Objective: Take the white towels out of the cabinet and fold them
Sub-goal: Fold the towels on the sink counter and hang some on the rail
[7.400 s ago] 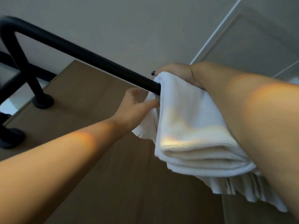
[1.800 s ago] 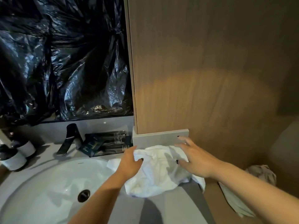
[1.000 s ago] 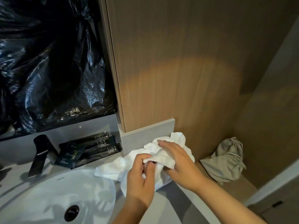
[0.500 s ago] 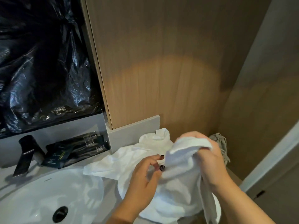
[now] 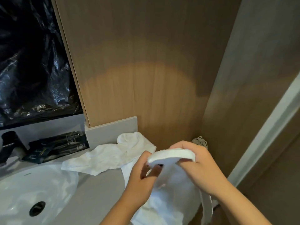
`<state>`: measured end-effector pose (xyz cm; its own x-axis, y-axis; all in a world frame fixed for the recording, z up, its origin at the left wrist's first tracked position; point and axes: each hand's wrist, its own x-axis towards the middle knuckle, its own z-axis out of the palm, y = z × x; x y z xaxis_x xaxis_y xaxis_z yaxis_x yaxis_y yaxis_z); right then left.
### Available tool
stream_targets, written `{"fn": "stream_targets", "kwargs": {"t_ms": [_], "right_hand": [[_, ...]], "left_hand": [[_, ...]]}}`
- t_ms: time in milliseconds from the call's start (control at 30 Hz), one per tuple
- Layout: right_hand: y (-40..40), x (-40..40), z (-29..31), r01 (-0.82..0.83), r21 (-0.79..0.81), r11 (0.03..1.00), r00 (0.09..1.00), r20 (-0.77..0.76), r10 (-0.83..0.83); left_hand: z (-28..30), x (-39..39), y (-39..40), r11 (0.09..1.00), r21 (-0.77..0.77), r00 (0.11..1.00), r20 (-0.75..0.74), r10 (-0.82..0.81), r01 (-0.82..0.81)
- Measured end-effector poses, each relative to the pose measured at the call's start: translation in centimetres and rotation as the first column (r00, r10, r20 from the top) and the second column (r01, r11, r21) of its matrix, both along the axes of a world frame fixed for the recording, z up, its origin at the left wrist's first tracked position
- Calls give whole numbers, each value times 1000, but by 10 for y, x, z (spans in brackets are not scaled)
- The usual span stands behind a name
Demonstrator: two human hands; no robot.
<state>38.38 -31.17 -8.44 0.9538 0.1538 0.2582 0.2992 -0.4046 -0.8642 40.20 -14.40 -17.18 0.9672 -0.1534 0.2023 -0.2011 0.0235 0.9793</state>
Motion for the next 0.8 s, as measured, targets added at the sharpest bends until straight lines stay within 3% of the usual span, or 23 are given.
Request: {"fn": "stream_targets", "kwargs": {"t_ms": [133,233,400,500,633,800], "right_hand": [[-37,-23,1,32,-96,995,999,-3,-33],[-48,-35,-2,-39,-13,999,999,-25,38],[-53,-58,-21,-120,93,988,989,-69,127],[-52,-69,-32,-123,170,978,984,-111,143],[-59,-81,-34,-85,168,982,996,-13,88],[-96,-88,-23,115,90,989,986,113,-125]], "left_hand": [[11,-33,-35,979,-6,976,76,204,-204],[18,-56,-49,951,84,947,153,282,-297],[18,-101,-62,918,115,920,154,360,-379],[10,-123,-58,921,146,928,156,339,-361],[-8,-141,-55,921,183,938,117,327,-344],[-21,-152,-56,943,245,973,4,232,-226]]}}
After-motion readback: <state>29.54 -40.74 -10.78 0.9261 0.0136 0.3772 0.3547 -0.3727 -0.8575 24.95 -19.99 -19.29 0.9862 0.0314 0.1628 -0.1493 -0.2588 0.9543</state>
